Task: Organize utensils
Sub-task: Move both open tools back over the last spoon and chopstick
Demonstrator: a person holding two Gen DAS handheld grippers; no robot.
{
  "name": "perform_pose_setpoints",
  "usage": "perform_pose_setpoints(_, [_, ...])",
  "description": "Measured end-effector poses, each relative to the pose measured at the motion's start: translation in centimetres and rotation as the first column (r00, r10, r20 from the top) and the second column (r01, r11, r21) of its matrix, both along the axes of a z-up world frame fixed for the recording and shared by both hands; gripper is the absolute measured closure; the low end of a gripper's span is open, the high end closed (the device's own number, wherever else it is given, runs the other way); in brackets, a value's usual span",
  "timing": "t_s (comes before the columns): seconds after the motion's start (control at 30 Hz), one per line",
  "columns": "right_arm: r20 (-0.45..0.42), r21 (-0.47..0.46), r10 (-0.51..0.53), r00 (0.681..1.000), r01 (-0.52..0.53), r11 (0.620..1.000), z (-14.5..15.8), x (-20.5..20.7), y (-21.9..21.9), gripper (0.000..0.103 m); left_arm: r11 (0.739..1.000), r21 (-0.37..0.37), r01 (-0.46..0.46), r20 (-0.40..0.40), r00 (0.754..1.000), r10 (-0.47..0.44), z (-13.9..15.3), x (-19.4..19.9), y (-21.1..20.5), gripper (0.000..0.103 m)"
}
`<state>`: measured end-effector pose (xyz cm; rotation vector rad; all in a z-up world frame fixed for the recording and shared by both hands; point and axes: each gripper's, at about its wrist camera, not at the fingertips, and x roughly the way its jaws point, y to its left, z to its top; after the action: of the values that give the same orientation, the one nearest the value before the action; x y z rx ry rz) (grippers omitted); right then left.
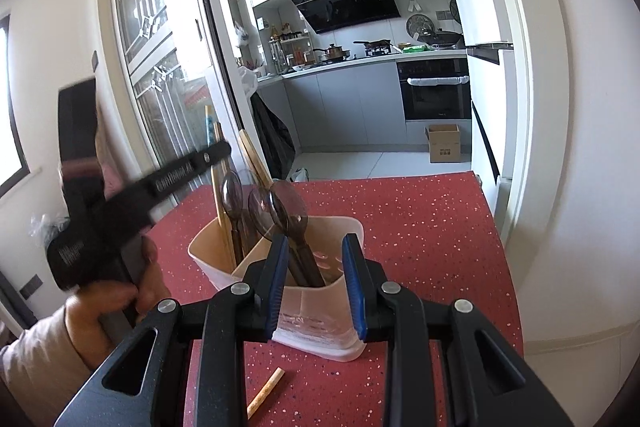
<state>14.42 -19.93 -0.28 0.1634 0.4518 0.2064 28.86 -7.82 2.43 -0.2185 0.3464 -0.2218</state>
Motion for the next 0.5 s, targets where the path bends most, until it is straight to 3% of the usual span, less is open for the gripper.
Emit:
perform_pose_setpoints(0.33, [-0.043,0.028,0.004,0.999,-0.002,1.0,-0.2,-0.6,0.0,0.069,0.995,0.094,-0.015,-0.075,0.997,0.022,-1.4,-3.1,1.3,0.061])
perform_pose_setpoints(0.5, [-0.087,0.053,0.015,0.996,-0.011,0.999,-0.8,-1.9,0.4,0.063,0.989,0.147,0.003,-0.171,0.985,0.023,-2.3,-5.6,2.4,0.061])
